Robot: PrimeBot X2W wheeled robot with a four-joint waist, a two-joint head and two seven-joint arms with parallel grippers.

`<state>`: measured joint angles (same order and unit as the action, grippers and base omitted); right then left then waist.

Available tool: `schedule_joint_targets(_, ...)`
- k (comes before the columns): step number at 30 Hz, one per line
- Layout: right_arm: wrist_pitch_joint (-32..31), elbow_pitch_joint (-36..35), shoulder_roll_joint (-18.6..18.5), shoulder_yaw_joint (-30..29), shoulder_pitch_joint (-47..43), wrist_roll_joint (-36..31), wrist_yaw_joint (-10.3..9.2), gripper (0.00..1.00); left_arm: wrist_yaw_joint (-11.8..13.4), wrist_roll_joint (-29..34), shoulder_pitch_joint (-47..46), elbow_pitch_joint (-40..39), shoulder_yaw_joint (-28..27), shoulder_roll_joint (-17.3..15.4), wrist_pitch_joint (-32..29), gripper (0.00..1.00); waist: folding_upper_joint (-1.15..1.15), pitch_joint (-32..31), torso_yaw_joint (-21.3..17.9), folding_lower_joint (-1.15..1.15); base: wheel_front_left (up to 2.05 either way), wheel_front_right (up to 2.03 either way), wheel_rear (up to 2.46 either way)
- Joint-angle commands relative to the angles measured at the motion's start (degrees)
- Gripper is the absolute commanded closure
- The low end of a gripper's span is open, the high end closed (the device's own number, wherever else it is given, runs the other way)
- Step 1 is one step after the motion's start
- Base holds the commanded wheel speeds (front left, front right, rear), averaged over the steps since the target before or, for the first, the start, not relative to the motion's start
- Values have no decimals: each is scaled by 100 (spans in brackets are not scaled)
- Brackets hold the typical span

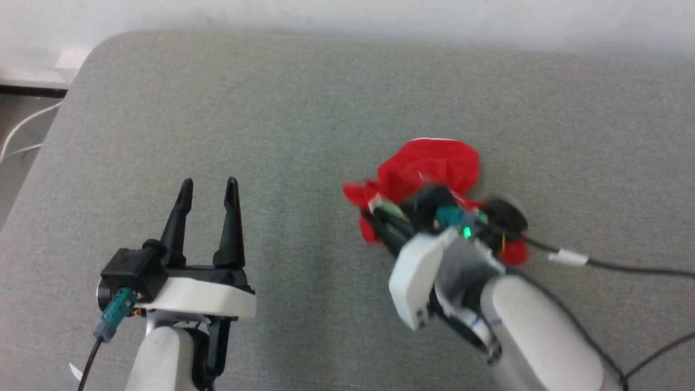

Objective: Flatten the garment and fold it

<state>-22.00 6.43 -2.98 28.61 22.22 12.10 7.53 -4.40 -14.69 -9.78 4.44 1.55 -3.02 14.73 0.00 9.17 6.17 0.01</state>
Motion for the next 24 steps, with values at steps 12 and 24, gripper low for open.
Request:
schedule_joint_targets(12, 888, -8, 11, -812, 1799, 459, -4, 100, 46, -53, -67, 71, 123, 13, 27, 0, 0, -81, -35, -1, 0, 0, 0)
schedule_joint_targets(24, 439, 825, 11, -3314, -79, -376, -4, 100, 31, -91, -90, 100, 187, 14, 27, 0, 0, 60, -132, -1, 0, 0, 0)
